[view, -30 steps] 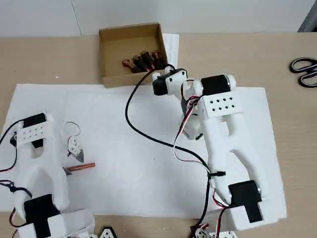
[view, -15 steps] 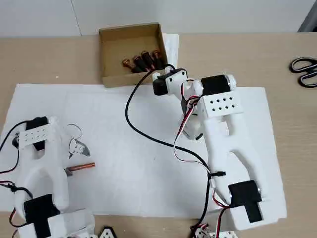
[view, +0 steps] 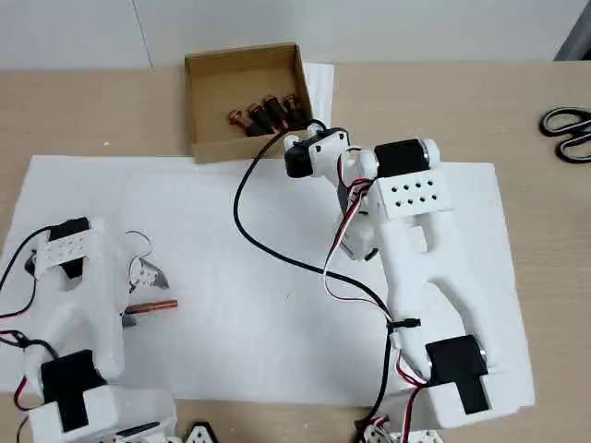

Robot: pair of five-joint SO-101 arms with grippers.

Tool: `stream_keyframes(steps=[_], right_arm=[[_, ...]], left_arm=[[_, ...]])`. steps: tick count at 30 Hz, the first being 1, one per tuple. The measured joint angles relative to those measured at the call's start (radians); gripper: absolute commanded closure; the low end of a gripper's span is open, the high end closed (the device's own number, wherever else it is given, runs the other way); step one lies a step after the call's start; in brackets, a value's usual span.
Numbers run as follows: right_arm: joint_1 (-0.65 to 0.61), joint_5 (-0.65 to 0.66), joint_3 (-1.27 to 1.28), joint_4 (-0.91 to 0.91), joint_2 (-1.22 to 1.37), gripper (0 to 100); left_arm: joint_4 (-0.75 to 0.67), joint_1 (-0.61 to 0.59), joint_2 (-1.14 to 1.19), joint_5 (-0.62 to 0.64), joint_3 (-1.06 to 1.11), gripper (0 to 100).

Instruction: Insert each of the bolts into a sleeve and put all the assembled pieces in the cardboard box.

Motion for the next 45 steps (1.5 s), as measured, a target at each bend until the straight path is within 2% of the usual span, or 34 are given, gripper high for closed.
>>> stream_keyframes(steps=[9, 16, 28, 40, 45], right_arm=[[0.000, 0.000, 0.000, 0.000, 0.000, 98.9], [0.000, 0.000, 0.000, 0.000, 0.000, 98.9], [0.000, 0.000, 0.000, -0.003, 0.000, 98.9], [0.000, 0.000, 0.000, -0.003, 0.000, 98.9], [0.000, 0.000, 0.000, -0.003, 0.000, 98.9]], left_arm=[[-0.008, 0.012, 0.044, 0.025, -0.072, 93], [-0.011, 0.011, 0.052, 0.034, -0.078, 99], [-0.011, 0.011, 0.057, 0.029, -0.083, 99], [0.091, 0.009, 0.095, -0.109, -0.164, 99], [0.140, 0.075, 0.097, -0.138, -0.163, 99]])
